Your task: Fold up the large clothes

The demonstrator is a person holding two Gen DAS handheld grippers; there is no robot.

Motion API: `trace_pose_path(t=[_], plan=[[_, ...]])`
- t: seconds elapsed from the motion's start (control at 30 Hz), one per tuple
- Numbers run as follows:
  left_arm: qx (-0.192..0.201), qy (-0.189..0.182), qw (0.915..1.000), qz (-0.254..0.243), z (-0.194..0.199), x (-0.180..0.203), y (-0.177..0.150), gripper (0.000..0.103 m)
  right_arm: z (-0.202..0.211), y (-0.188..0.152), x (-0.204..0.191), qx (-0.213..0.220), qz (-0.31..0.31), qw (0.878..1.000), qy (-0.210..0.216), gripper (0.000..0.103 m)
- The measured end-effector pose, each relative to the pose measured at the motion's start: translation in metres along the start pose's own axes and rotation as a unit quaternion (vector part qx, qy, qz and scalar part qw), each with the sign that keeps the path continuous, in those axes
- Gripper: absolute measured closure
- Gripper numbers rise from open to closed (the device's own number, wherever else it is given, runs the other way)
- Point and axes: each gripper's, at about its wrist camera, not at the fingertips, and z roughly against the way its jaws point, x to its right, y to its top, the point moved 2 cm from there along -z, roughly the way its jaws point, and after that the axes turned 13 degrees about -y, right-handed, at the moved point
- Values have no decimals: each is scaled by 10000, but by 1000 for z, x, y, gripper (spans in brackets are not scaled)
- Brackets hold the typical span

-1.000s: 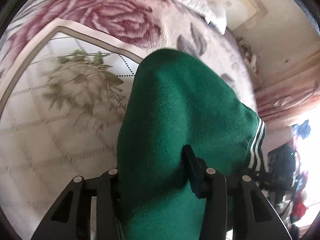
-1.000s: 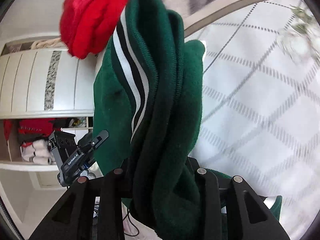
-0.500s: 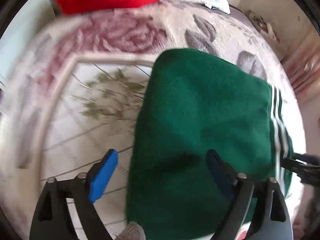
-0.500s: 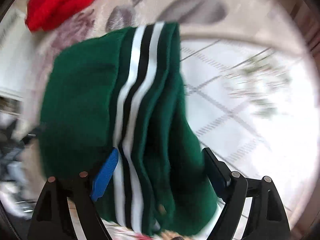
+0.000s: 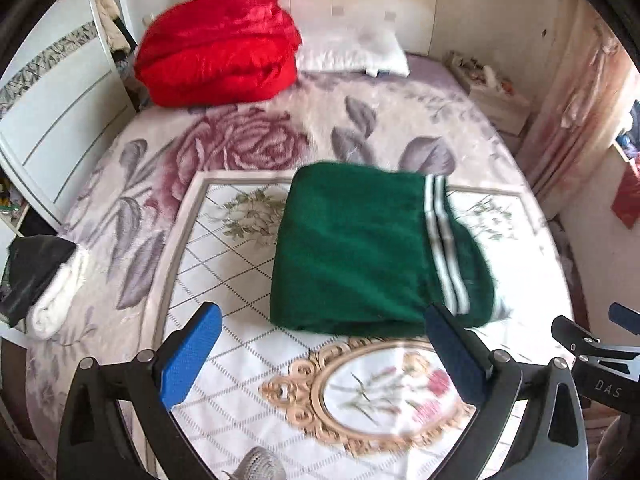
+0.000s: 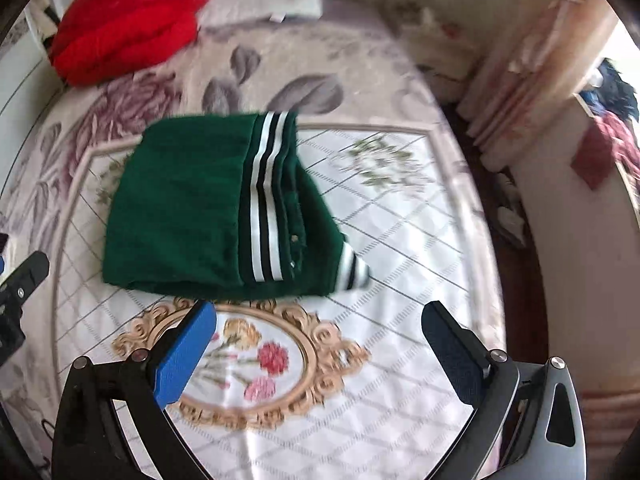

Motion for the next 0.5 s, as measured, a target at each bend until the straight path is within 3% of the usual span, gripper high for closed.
trace_pose_path(t=[0.17, 0.5], plan=[[291, -149, 9994, -58, 97, 30, -5, 0, 108, -42, 63, 384, -259, 9988, -135, 0], [688, -93, 9968, -385, 270, 80, -33, 0, 323, -101, 135, 1135, -511, 9919, -233, 0]])
